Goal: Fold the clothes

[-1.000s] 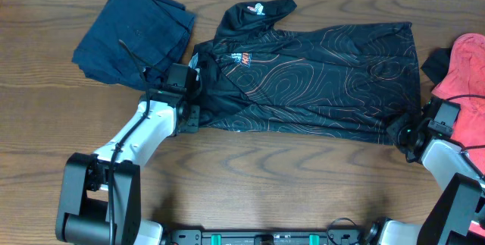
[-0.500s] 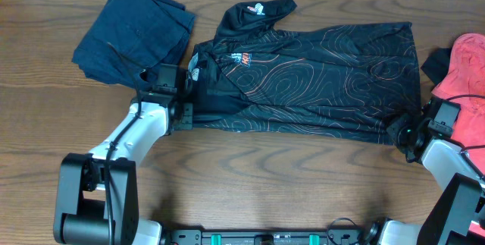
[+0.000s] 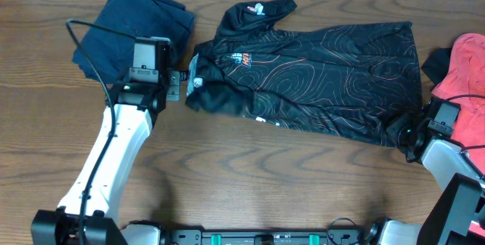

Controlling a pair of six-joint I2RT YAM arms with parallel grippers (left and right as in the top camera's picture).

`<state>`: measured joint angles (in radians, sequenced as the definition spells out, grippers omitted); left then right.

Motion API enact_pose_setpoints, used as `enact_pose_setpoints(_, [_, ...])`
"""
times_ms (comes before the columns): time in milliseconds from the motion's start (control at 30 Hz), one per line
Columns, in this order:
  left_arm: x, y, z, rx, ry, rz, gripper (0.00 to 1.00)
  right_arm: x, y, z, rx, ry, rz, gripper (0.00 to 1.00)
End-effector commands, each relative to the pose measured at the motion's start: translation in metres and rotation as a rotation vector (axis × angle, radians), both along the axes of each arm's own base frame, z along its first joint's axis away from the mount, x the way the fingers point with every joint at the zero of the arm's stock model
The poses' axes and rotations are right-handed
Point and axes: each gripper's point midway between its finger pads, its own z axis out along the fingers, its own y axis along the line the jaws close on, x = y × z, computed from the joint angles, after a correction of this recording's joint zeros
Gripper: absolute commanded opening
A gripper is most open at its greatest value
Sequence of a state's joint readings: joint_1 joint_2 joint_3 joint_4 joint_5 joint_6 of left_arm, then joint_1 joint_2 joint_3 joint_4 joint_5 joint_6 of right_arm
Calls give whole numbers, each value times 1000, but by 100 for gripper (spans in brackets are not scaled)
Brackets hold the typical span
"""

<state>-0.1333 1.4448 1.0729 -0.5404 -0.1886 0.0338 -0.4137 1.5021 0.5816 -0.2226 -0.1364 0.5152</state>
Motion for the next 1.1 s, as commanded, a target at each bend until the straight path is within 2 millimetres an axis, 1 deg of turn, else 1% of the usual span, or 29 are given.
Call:
enact_pose_setpoints(0, [-11, -1, -22, -18, 88, 5, 46, -42, 3, -32, -15, 168, -22, 24])
enact_pose_setpoints(67, [-20, -7, -33, -70, 138, 22, 47, -42, 3, -33, -15, 169, -21, 23])
enact_pose_setpoints(200, [-42, -36, -57, -224, 263, -41, 48, -42, 3, -33, -14, 170, -22, 24])
enact_pose_setpoints(333, [-59, -44, -83, -269, 351, -53, 47, -42, 3, -33, -13, 171, -24, 24])
enact_pose_setpoints(467, [-62, -61, -107, -359, 377, -91, 46, -42, 3, -33, -13, 171, -24, 23])
enact_pose_setpoints(600, [-60, -63, -137, -370, 389, -94, 45, -43, 4, -33, -12, 173, -24, 23])
enact_pose_setpoints(667, [-57, -64, -146, -370, 393, -93, 39, -43, 4, -33, -11, 175, -24, 23])
enact_pose_setpoints(700, [-55, -64, -148, -370, 388, -94, 33, -43, 4, -33, -11, 175, -24, 23])
enact_pose_setpoints(767, [-50, -62, -148, -361, 372, -90, 19, -43, 4, -33, -11, 175, -24, 23])
enact_pose_setpoints(800, [-47, -57, -145, -339, 359, -77, 6, -43, 4, -33, -11, 175, -24, 23])
enact_pose_setpoints(833, [-44, -49, -142, -314, 344, -53, 6, -43, 4, -33, -10, 176, -24, 23])
enact_pose_setpoints(900, [-35, -33, -127, -258, 302, -9, 6, -44, 4, -33, -10, 177, -24, 24])
enact_pose_setpoints(1033, [-21, -6, -85, -178, 190, 56, 6, -44, 4, -33, -10, 176, -24, 24])
enact_pose_setpoints(1067, [-19, -2, -76, -168, 161, 65, 6, -44, 4, -33, -10, 176, -24, 24])
